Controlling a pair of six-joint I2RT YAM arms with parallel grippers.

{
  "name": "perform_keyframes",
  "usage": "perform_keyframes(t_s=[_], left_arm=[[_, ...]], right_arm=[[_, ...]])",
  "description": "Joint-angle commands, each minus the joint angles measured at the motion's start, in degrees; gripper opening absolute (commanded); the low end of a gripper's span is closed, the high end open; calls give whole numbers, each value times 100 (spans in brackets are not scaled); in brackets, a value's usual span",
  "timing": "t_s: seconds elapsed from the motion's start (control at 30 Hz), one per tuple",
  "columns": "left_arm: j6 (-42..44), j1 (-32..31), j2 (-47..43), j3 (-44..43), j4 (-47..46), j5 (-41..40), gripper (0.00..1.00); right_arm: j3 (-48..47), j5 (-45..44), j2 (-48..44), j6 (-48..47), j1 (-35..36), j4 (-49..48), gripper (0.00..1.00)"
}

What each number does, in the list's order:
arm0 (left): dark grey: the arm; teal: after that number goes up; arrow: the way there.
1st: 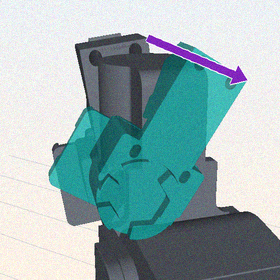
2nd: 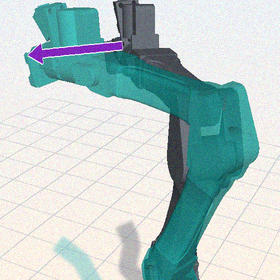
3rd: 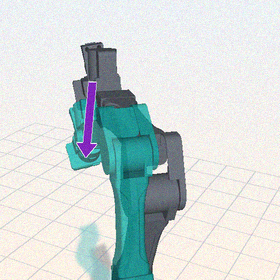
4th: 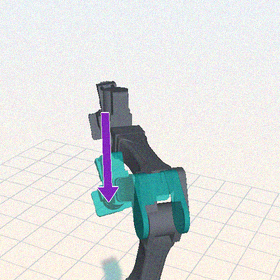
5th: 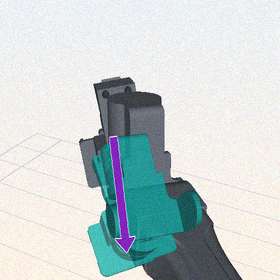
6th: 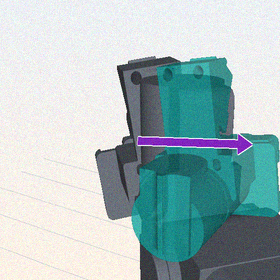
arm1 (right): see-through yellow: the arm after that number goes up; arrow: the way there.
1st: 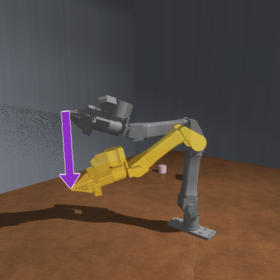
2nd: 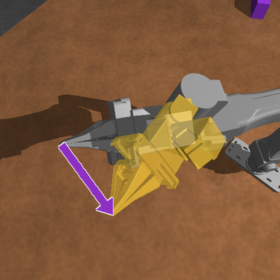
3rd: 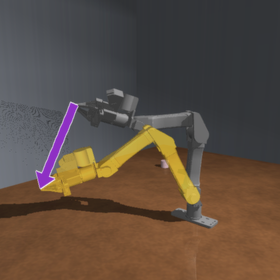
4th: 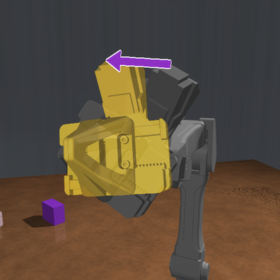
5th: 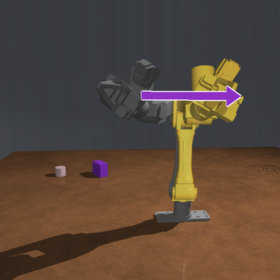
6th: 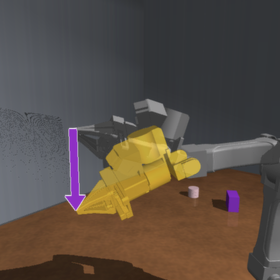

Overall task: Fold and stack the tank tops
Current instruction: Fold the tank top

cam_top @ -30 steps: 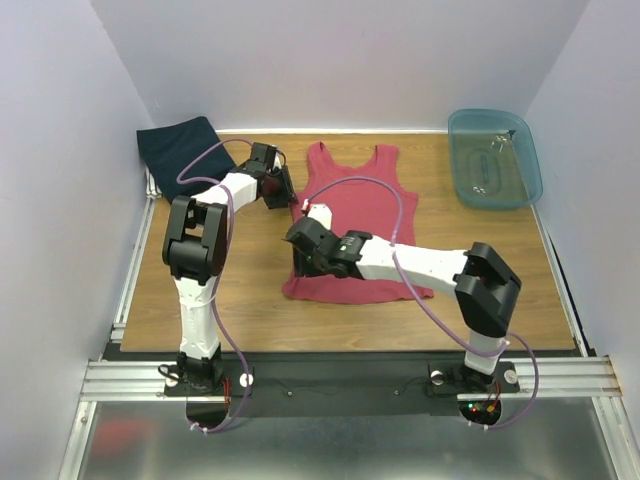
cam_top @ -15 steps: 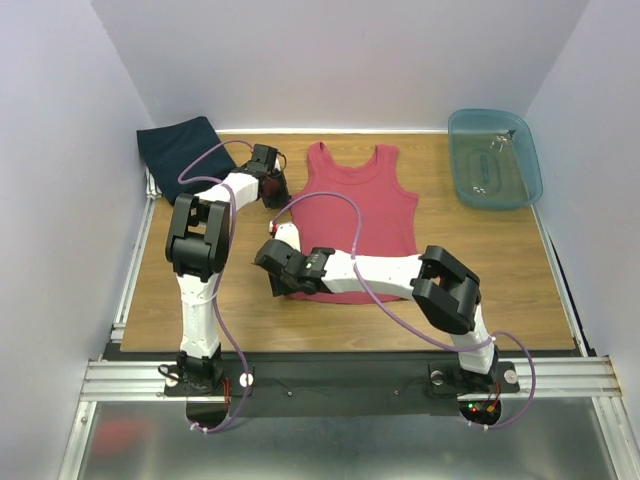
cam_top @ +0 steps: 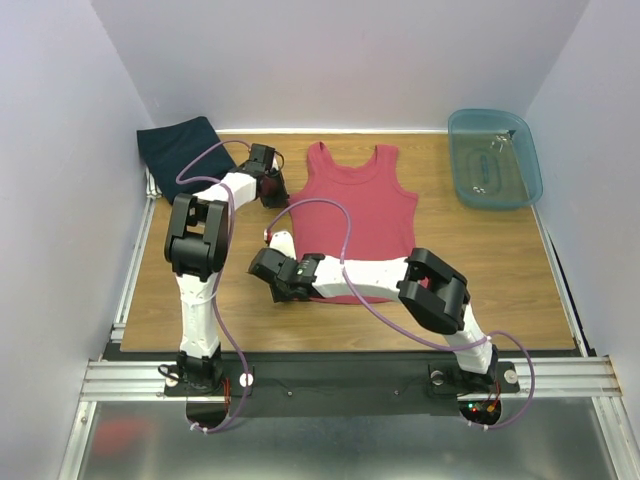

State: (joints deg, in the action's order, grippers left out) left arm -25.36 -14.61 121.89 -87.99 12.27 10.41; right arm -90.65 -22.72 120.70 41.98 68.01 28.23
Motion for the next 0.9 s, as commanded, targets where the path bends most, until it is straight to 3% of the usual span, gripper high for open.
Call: perform_keyframes(t_s=[0.0,0.3,0.7,0.87], left_arm=[[49,90,-165,27,-93,22,0],[5,187,-288,124,-111,-31,0],[-302,345,-1026,668,-129,-628,0],[-373,380,-1071,450,3,-611,0]], right_arm=[[-40,-119,128,56,107,51,32],[74,233,155,-40,187,148,1],[-207,804,-495,-216,248,-10,0],[-304,787,-679,-155,222,-63,0]])
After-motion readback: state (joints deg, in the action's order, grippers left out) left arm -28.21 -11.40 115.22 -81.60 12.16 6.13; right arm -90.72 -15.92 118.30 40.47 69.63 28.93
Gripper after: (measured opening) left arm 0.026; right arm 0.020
